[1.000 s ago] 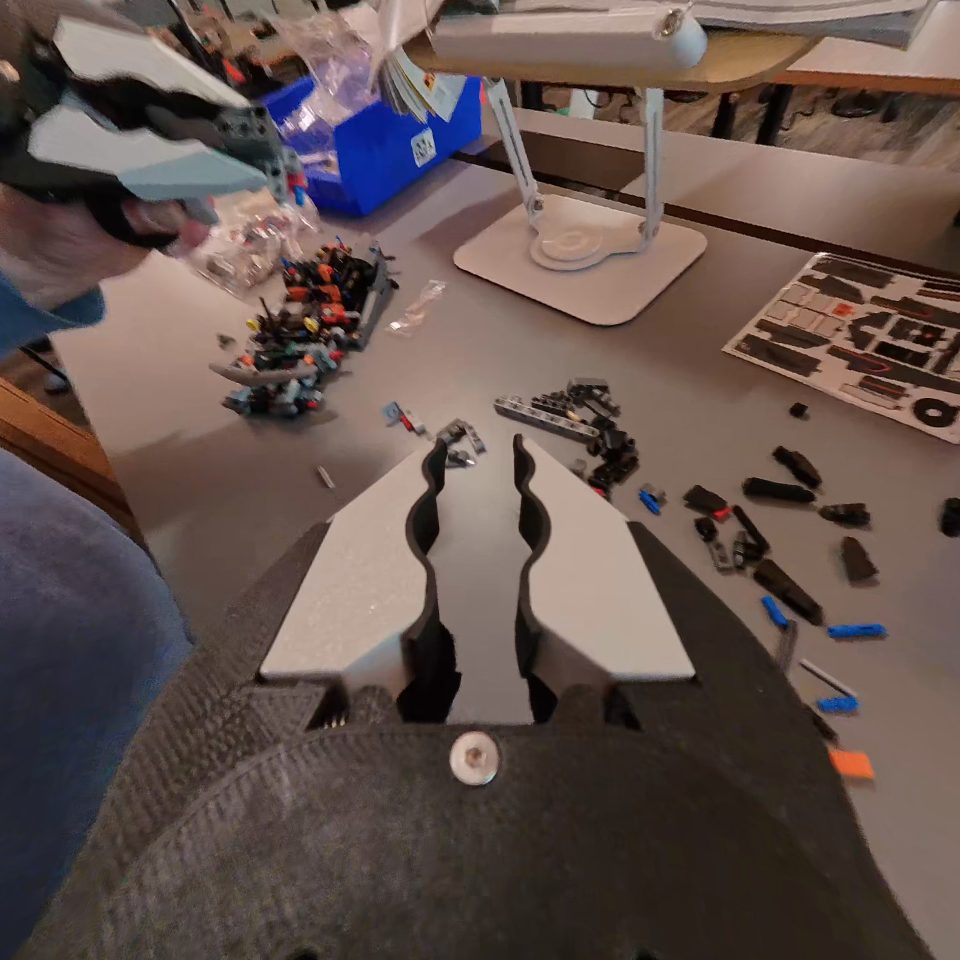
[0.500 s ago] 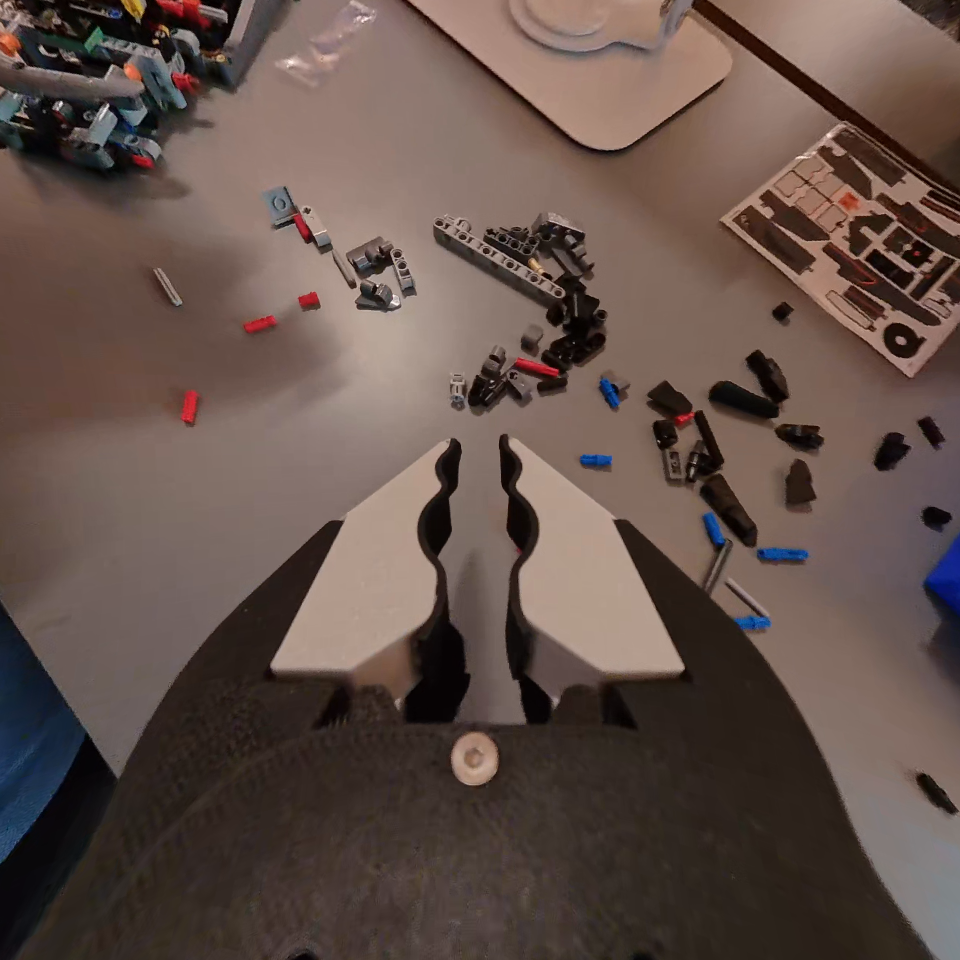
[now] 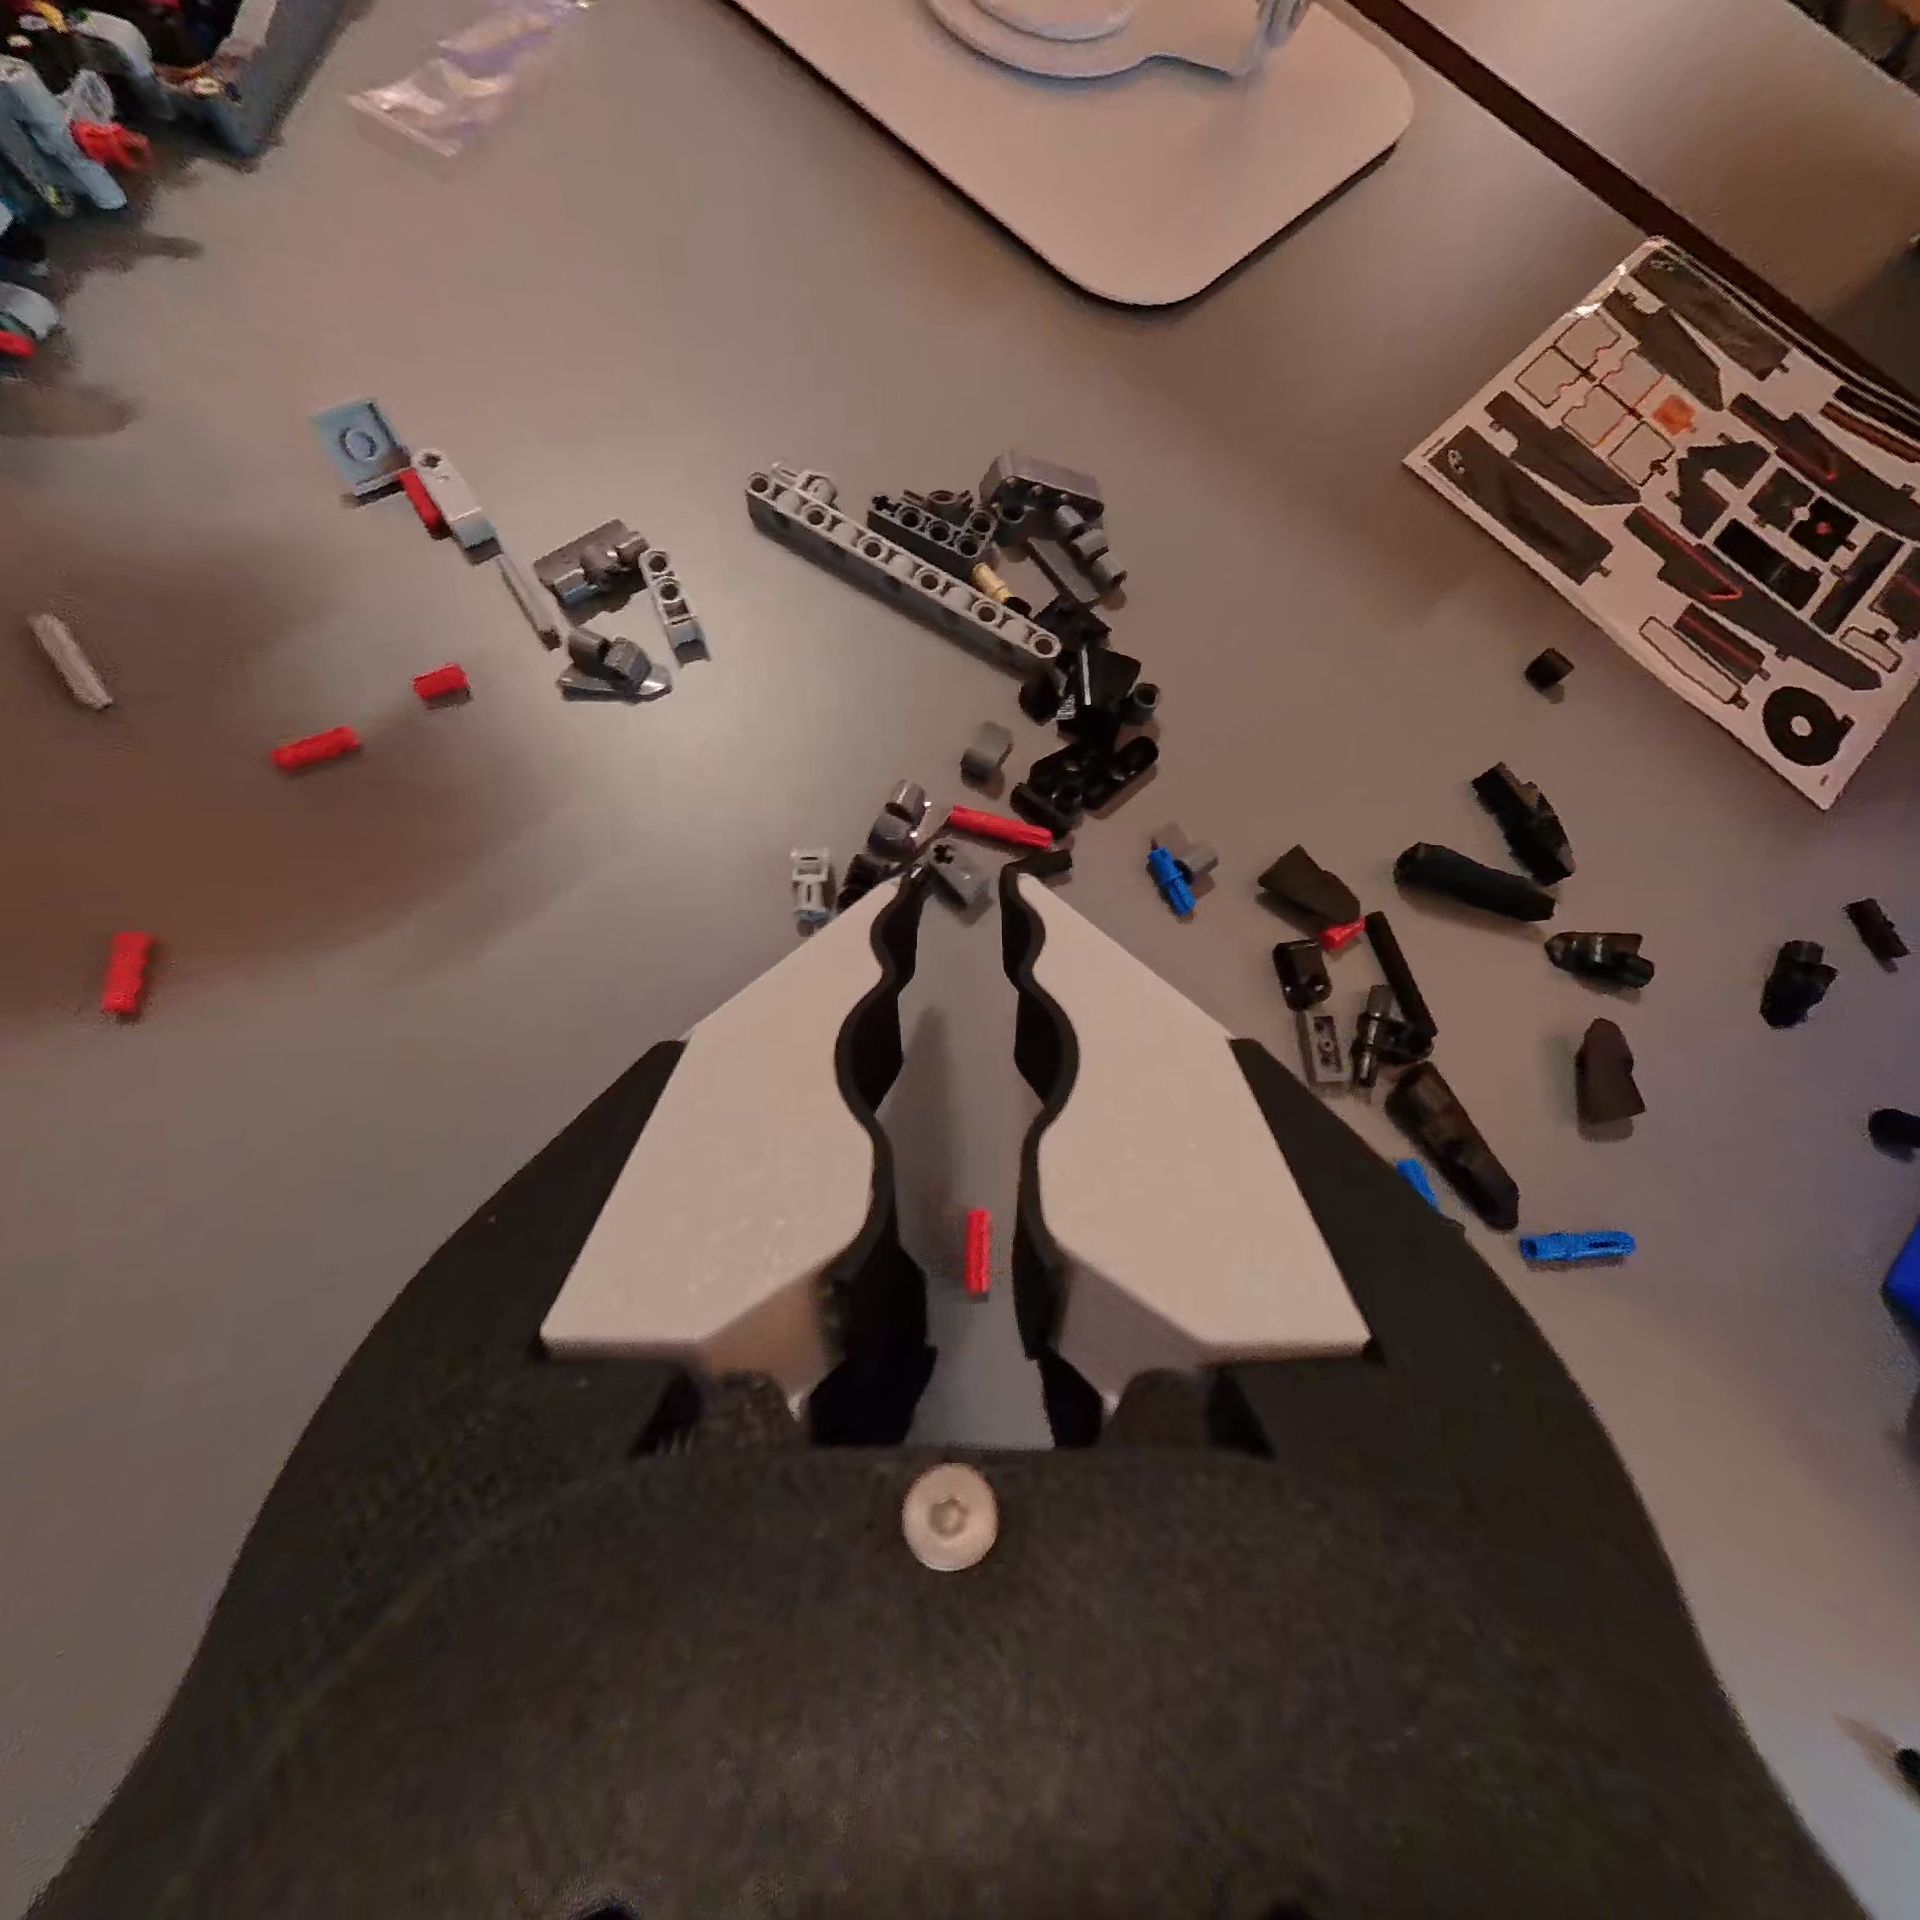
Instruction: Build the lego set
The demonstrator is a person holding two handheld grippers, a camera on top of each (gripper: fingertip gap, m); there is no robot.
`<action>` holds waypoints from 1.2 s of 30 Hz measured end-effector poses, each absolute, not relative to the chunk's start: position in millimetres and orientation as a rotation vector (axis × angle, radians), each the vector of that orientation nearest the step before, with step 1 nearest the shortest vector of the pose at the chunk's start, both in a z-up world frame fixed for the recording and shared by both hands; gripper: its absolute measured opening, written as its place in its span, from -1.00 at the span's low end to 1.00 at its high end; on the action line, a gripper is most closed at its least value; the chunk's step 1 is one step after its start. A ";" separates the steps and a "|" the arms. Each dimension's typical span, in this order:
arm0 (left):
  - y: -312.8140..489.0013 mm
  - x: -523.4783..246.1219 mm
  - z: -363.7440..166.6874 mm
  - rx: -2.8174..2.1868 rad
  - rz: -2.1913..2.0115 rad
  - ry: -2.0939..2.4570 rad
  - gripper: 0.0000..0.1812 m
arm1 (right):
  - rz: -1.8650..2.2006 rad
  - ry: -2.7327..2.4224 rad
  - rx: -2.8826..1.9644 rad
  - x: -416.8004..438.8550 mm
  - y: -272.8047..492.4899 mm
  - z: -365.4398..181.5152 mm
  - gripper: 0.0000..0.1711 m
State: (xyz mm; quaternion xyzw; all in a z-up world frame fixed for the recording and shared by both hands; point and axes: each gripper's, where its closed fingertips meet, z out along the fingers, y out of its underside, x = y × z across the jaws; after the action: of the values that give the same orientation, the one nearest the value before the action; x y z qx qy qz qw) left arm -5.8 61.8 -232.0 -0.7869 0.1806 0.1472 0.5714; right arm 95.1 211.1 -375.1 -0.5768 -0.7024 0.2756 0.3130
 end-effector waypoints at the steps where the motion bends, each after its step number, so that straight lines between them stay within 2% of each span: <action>1: 62.4 -6.2 -232.0 -1.846 0.344 0.421 -0.79 | 0.721 -1.851 -1.527 93.3 212.9 -376.6 -0.85; 10: 69.1 -9.2 -235.6 -1.857 0.344 0.419 -0.79 | 0.715 -1.915 -1.539 83.6 208.3 -391.1 -0.92; 19: 73.3 -14.1 -236.8 -1.859 0.343 0.405 -0.79 | 0.784 -1.825 -1.580 84.4 223.5 -372.6 -0.94; 36: 73.8 -21.4 -243.2 -1.875 0.352 0.386 -0.80 | 0.793 -1.869 -1.719 60.7 235.0 -396.9 -1.00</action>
State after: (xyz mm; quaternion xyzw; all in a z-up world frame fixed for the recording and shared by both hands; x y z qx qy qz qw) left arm -21.4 73.8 -243.2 -0.7962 0.1641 0.1497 0.5628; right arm 60.7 235.0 -396.9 -0.6277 -0.6822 0.2896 0.2384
